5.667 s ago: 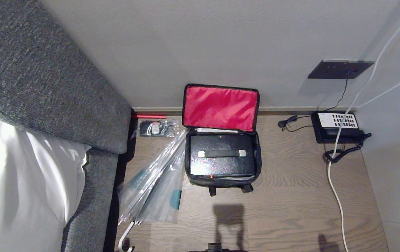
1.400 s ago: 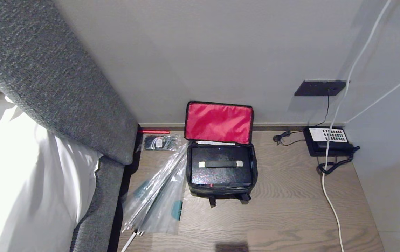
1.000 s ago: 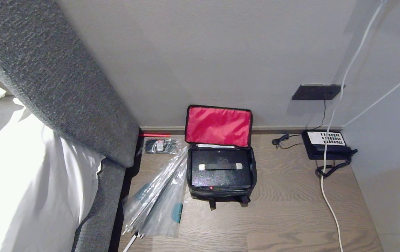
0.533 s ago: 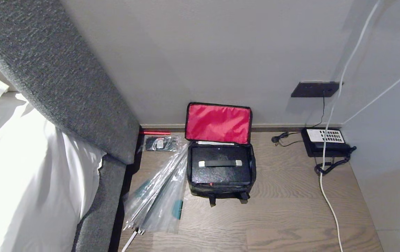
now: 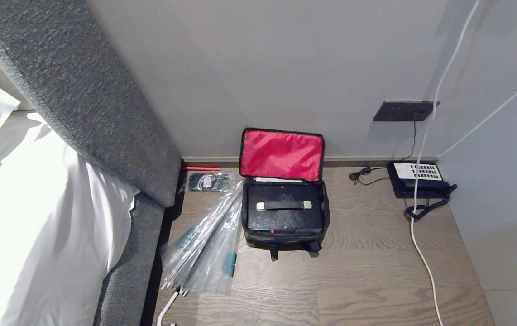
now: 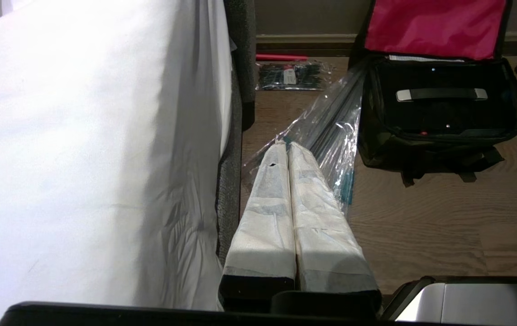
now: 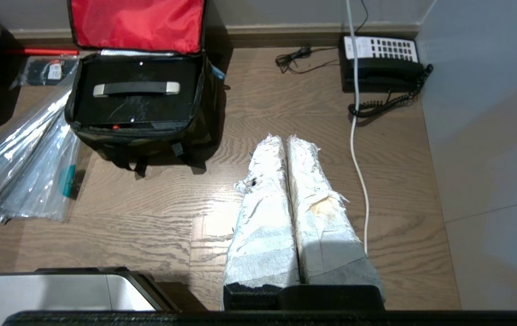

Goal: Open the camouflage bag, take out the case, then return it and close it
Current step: Grip the handle

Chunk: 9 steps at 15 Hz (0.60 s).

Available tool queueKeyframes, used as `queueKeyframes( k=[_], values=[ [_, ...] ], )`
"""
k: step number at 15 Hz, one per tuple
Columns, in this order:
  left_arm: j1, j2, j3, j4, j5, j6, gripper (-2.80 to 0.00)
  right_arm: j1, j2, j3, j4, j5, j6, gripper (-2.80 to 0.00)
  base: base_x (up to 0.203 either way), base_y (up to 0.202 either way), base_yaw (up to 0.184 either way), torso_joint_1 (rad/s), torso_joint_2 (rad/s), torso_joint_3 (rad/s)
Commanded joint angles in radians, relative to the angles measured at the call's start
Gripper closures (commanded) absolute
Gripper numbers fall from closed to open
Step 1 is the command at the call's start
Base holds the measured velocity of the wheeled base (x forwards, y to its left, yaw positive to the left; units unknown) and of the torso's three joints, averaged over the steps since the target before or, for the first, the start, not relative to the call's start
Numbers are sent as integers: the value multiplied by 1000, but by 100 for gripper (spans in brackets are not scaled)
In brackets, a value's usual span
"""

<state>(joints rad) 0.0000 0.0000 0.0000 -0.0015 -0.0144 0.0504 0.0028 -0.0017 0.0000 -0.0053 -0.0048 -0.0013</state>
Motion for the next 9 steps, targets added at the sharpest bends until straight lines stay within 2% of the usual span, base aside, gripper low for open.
queueKeyframes(
  k=[1,9],
  values=[
    [0,0,0,0,-1,0,0,0,-31,3,-1,0,0,0,0,0,0,0,0,0],
    [0,0,0,4,-1,4,0,0,-31,2,-1,0,0,0,0,0,0,0,0,0]
  ],
)
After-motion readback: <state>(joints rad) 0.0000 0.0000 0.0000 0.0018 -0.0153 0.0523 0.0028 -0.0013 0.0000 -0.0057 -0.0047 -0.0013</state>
